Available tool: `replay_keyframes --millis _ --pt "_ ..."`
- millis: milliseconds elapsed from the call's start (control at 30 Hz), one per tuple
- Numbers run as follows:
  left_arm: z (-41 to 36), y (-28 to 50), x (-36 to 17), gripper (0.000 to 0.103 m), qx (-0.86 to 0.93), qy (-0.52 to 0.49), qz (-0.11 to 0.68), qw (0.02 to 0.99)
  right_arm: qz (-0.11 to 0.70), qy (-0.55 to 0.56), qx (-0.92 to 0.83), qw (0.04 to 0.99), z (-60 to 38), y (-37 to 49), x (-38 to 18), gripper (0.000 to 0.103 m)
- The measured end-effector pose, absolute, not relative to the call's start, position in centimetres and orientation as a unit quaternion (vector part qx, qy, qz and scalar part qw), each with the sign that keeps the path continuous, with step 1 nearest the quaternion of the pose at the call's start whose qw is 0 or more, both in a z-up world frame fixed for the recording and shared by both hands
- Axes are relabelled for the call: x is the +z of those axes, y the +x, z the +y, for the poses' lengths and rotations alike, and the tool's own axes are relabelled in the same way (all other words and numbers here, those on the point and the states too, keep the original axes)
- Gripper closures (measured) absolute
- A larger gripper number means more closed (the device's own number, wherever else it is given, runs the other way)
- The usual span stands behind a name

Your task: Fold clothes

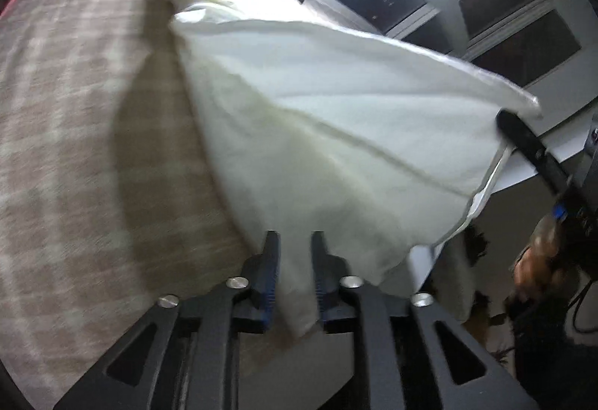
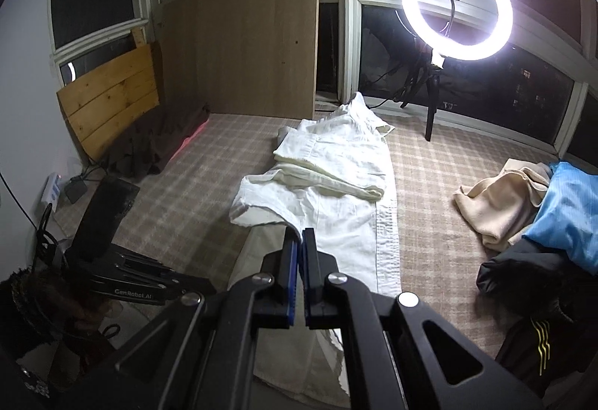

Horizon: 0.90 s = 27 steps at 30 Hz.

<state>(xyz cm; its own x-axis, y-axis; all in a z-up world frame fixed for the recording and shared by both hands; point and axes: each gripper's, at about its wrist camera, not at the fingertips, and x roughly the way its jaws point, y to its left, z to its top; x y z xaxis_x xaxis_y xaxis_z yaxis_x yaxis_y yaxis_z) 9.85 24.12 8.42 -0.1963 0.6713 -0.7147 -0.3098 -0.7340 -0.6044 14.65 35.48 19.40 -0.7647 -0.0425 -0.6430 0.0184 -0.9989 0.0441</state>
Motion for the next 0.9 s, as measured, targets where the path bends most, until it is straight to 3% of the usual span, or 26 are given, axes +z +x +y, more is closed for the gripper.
replay_keyframes --millis 67,167,300,433,600,667,733,767,800,900 --pt "24.7 9.1 8.8 0.078 0.749 -0.544 -0.188 0.329 -0.015 0.344 -0.939 0.019 35.4 14.6 19.4 0.101" --pt "24.8 8.0 9.5 0.066 0.743 -0.537 -0.225 0.329 -0.01 0.35 -0.936 0.029 34.6 14.7 19.1 0.101" --pt "23.4 9.1 11.1 0.036 0.734 -0.541 -0.226 0.343 -0.011 0.37 -0.928 0.049 33.1 15.0 17.5 0.101" --pt "20.2 10.5 11.1 0.029 0.713 -0.557 -0.265 0.335 -0.013 0.395 -0.915 0.074 31.2 15.6 14.5 0.101" --pt "21.5 10.0 8.7 0.029 0.694 -0.582 -0.279 0.32 -0.016 0.413 -0.905 0.099 28.8 16.3 11.5 0.101" --pt "22.4 9.8 7.9 0.036 0.682 -0.587 -0.292 0.323 -0.012 0.414 -0.904 0.106 28.0 16.6 10.9 0.101" --pt "23.4 9.5 7.4 0.085 0.686 -0.59 -0.277 0.323 -0.011 0.417 -0.902 0.11 27.5 17.0 10.5 0.1" --pt "23.9 9.5 7.3 0.096 0.688 -0.594 -0.264 0.324 -0.011 0.419 -0.901 0.11 27.4 17.2 10.3 0.1" --pt "24.1 9.4 7.7 0.101 0.689 -0.593 -0.259 0.327 -0.011 0.422 -0.9 0.11 27.4 17.4 10.2 0.099" --pt "24.6 9.3 9.0 0.101 0.691 -0.588 -0.248 0.339 -0.034 0.423 -0.9 0.103 28.8 20.0 10.5 0.092"
